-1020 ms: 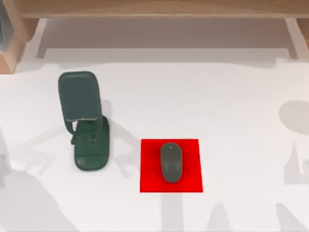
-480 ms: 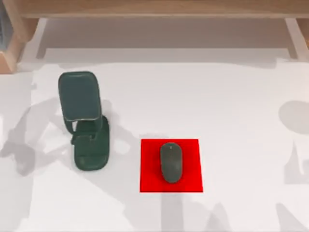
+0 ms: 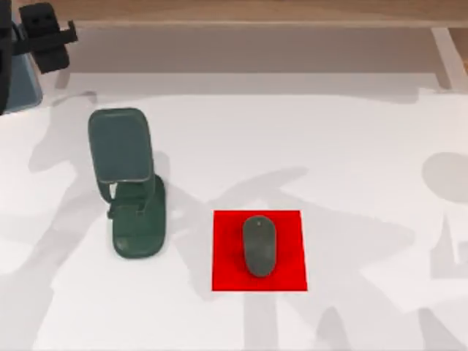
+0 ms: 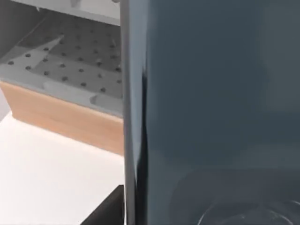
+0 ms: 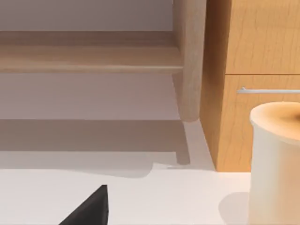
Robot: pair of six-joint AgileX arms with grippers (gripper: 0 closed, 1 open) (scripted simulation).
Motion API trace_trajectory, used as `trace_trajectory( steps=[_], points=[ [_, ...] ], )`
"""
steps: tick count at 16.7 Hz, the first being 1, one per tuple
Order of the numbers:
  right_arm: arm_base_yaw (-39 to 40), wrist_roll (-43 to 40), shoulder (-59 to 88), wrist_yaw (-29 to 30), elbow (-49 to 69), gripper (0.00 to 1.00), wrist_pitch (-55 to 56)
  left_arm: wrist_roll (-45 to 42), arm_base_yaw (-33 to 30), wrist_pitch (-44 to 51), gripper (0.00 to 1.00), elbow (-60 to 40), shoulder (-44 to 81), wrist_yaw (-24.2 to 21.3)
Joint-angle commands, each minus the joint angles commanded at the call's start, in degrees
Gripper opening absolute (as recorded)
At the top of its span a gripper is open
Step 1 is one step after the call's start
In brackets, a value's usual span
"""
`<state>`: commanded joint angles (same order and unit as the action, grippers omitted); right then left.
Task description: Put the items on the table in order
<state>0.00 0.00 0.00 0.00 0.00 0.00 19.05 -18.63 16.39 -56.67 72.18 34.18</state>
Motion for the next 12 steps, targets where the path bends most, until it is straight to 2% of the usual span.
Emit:
trace_trajectory(
  steps=[3, 6, 9, 12],
  points=[
    [0.0, 0.0, 0.0, 0.0, 0.0, 1.0, 0.0, 3.4, -12.1, -2.1, 0.0, 5.3, -5.1, 4.3],
    [0.0, 0.0, 0.0, 0.0, 0.0, 1.0, 0.0, 6.2, -22.3, -3.3, 0.0, 12.5, -8.0, 6.8],
    [0.0, 0.0, 0.0, 0.0, 0.0, 1.0, 0.0, 7.7, -27.2, -3.9, 0.0, 17.1, -9.4, 7.6],
    [0.0, 0.0, 0.0, 0.0, 0.0, 1.0, 0.0, 7.8, -27.6, -3.9, 0.0, 17.5, -9.5, 7.7]
  ],
)
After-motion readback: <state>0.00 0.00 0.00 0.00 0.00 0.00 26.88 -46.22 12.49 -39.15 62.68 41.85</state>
